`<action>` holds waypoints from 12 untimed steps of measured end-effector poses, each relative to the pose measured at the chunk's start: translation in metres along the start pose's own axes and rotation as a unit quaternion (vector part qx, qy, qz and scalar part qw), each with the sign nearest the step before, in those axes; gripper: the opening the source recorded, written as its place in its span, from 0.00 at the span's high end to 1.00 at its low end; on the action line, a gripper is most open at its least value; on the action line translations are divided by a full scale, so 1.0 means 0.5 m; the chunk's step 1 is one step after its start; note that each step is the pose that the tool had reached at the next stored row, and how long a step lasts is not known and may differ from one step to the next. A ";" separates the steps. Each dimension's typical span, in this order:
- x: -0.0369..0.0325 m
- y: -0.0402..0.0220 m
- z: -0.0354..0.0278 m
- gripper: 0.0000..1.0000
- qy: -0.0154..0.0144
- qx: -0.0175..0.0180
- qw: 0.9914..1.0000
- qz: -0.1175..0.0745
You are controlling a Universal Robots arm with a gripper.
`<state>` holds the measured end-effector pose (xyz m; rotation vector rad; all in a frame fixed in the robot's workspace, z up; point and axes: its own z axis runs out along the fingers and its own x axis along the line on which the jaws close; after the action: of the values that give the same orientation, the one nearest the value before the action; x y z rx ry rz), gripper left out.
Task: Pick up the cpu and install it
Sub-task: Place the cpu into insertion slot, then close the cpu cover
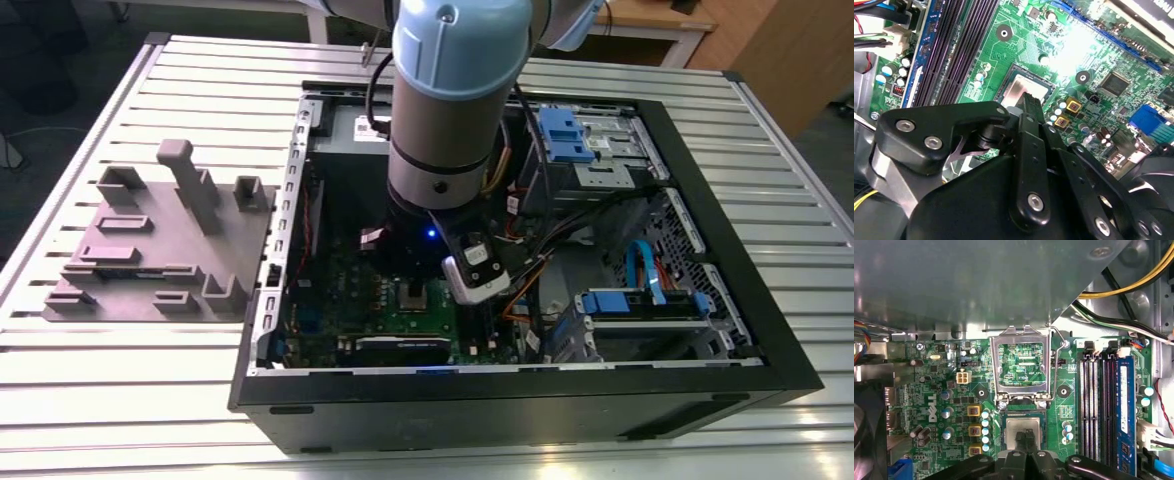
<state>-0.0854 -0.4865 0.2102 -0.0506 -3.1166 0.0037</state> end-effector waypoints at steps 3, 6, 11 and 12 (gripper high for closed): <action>0.000 0.000 0.000 0.89 0.000 0.000 1.000 0.000; 0.000 0.000 0.000 0.89 0.000 0.000 1.000 0.000; 0.000 0.000 0.000 0.89 0.000 0.000 1.000 0.000; 0.000 0.000 0.000 0.89 0.000 0.000 1.000 0.000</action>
<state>-0.0854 -0.4865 0.2102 -0.0505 -3.1162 0.0039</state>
